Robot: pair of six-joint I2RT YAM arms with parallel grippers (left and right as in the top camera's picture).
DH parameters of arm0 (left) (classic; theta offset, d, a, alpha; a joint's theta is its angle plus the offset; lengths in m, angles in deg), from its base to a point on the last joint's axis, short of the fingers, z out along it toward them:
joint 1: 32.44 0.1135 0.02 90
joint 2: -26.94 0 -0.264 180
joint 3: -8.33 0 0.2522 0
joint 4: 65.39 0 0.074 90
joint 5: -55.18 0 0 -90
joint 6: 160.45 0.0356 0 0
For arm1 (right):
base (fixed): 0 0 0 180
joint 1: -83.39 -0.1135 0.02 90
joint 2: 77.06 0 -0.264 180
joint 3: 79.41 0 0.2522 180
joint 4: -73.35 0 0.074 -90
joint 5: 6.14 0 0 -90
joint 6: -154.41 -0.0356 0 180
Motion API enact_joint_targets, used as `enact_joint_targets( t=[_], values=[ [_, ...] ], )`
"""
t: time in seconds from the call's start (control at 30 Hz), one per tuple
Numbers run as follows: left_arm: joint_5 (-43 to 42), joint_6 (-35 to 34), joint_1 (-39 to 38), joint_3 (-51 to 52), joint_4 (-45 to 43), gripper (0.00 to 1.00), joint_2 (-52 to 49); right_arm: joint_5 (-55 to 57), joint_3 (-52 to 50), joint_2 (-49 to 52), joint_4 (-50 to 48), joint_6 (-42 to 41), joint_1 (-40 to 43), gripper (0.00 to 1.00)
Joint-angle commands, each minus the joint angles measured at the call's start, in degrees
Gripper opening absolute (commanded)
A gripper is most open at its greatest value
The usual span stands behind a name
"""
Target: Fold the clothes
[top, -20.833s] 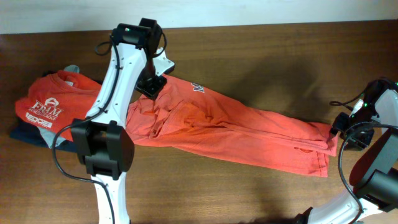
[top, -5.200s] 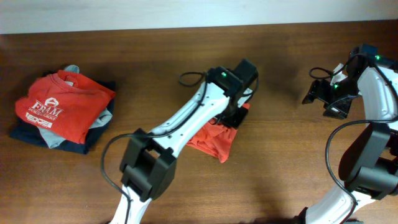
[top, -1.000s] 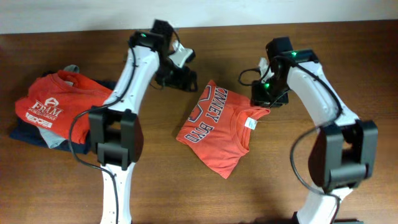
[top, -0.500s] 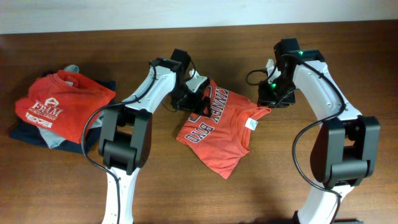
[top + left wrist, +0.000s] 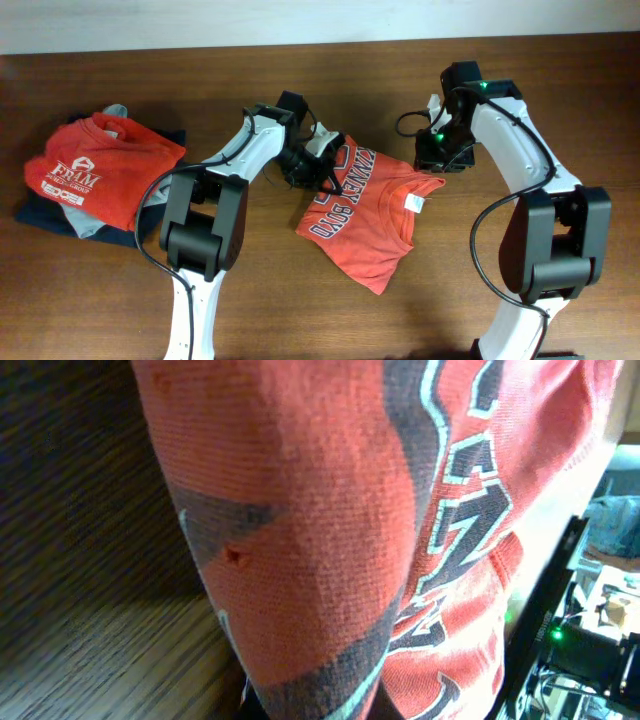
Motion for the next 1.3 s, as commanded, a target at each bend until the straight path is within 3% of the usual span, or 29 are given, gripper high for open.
enact_joint_targets(
  t=[0.0,0.23,0.37,0.57,0.9,1.0,1.07,1.2,1.23,1.27],
  values=[
    [-4.13,0.35,-0.04,0.09,0.13,0.00,-0.33,-0.13,0.02,-0.44,0.13,0.44,-0.31,0.40],
    [3.74,0.35,6.45,-3.93,4.42,0.01,10.19,1.16,0.02,-0.44,2.14,0.46,-0.20,0.40],
    [9.33,0.37,13.49,-6.51,5.97,0.00,19.43,1.18,0.02,-0.44,2.16,0.46,-0.22,0.40],
    [9.77,2.97,27.69,-6.93,6.60,0.00,29.55,1.16,0.02,-0.44,1.49,0.44,-0.20,0.40],
    [15.08,3.98,50.51,-4.48,10.19,0.00,25.79,1.16,0.02,-0.44,1.57,0.42,-0.22,0.40],
    [22.27,3.96,55.63,-4.02,11.54,0.02,23.19,1.16,0.02,-0.44,2.16,0.44,-0.20,0.40],
    [26.01,3.96,57.77,-4.02,11.26,0.06,22.01,1.16,0.02,-0.44,2.38,0.44,-0.22,0.40],
    [26.03,3.98,60.72,-4.02,10.84,0.33,20.26,1.16,0.02,-0.44,2.40,0.42,-0.20,0.40],
    [26.01,3.96,61.16,-4.02,10.88,0.44,20.15,1.16,0.02,-0.44,2.43,0.42,-0.20,0.40],
    [26.01,3.50,61.44,-4.07,10.95,0.62,20.15,1.14,0.02,-0.44,2.43,0.42,-0.20,0.41]
  ],
)
